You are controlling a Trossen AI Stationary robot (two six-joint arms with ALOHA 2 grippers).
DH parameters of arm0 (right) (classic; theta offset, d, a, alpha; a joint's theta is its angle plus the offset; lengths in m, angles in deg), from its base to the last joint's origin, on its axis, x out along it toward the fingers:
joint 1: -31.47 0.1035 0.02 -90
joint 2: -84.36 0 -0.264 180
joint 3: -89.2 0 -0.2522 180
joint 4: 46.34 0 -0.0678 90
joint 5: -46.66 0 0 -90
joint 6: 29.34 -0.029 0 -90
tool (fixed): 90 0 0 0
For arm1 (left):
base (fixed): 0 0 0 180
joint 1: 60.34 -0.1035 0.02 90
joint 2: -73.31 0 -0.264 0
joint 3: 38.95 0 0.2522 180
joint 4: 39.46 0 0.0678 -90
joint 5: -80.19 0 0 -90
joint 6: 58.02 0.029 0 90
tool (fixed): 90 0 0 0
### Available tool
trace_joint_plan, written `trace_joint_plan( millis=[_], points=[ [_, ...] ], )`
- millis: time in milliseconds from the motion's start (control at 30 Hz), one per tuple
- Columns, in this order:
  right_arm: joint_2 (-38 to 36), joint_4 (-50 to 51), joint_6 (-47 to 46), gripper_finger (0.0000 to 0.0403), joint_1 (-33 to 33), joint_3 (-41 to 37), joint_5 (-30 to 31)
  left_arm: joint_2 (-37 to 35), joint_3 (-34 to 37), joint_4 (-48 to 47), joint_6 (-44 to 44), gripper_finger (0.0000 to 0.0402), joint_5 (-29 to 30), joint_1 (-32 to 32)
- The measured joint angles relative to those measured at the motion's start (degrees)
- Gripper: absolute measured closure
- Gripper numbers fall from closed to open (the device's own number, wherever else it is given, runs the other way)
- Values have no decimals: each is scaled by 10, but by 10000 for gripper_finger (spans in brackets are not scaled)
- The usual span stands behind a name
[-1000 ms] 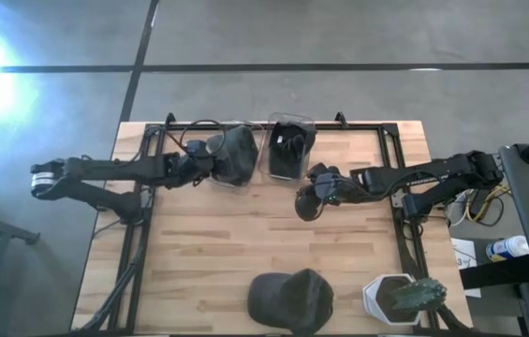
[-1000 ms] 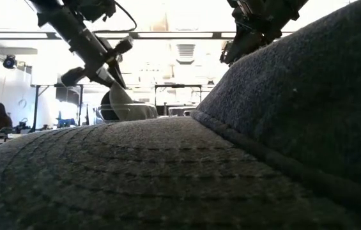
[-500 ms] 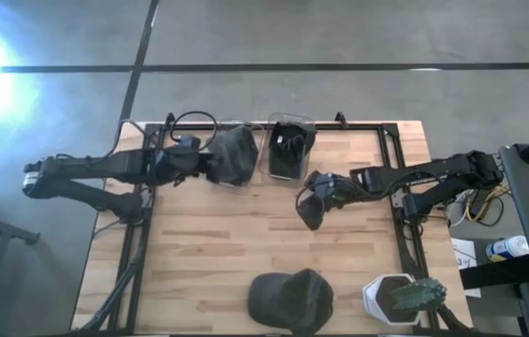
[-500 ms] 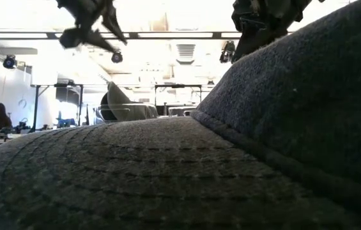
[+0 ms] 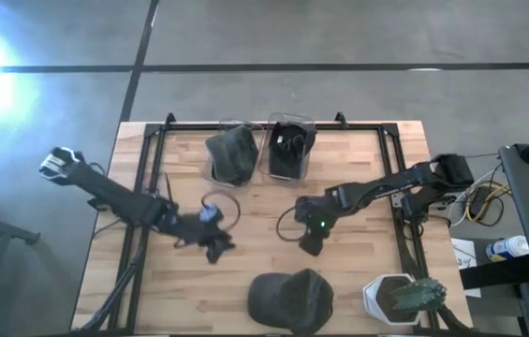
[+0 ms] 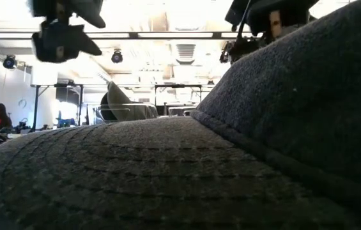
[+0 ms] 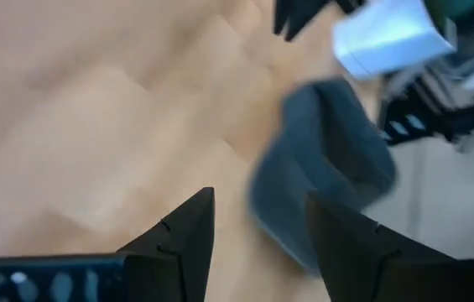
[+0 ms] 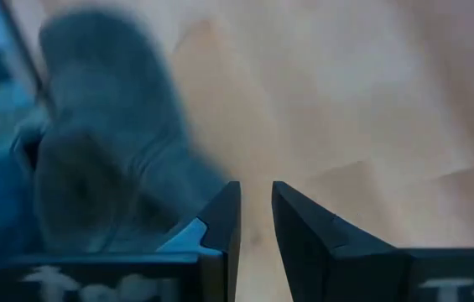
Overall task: Pick & Place hat
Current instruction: Put the black cap into the right transparent bin
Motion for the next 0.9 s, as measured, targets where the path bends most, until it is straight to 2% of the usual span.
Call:
trace_joint_plan(
  millis=[100,233,467,600,900],
  points=[
    [25,-6,11,335,23,16,-44,41,35,109,-46,223,0,36],
    [39,-7,12,335,42,30,-51,94,65,189,-126,223,-9,68],
    [55,-12,-1,335,69,42,-122,184,72,278,-206,223,-105,102],
    [64,-14,-38,335,88,50,-137,227,75,360,-216,223,-127,108],
    [148,-77,-78,335,124,57,-131,299,65,380,-262,223,-130,108]
  ],
)
